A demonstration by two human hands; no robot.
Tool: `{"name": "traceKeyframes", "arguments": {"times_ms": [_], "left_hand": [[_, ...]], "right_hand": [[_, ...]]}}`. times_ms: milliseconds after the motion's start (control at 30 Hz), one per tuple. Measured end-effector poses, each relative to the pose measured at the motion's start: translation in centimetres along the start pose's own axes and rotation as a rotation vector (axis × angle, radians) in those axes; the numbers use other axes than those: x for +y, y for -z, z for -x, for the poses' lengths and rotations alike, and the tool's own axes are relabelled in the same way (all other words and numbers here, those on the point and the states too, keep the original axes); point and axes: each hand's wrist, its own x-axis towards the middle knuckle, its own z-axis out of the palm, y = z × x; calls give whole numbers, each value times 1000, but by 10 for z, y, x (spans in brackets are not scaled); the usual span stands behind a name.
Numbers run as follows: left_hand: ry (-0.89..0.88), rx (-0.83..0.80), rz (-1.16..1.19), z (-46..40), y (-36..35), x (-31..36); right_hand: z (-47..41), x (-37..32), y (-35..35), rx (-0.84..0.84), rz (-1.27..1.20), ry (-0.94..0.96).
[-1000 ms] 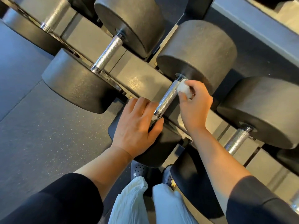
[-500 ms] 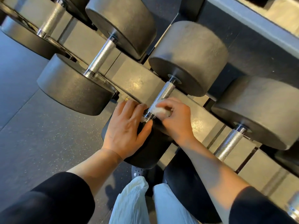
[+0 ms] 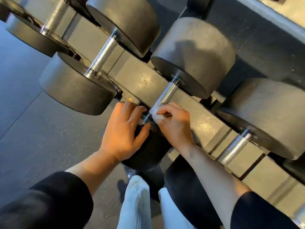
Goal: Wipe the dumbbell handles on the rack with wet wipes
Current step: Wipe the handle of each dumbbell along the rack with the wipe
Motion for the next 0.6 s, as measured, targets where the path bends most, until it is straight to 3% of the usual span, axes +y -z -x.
{"name": "traceKeyframes", "arguments": {"times_ms": [133, 300, 467, 600], "left_hand": [[-25, 46, 4, -1, 0, 0], [-25, 59, 2, 1, 1, 0], [-51, 54, 73, 2, 0, -4], [-76, 71, 208, 0, -2, -9]], "right_hand": [[-23, -16, 9, 195, 303, 226], [-47, -11, 10, 52, 755, 361], [-39, -12, 4, 0, 782, 315], [-23, -13, -12, -65, 548, 184]]}}
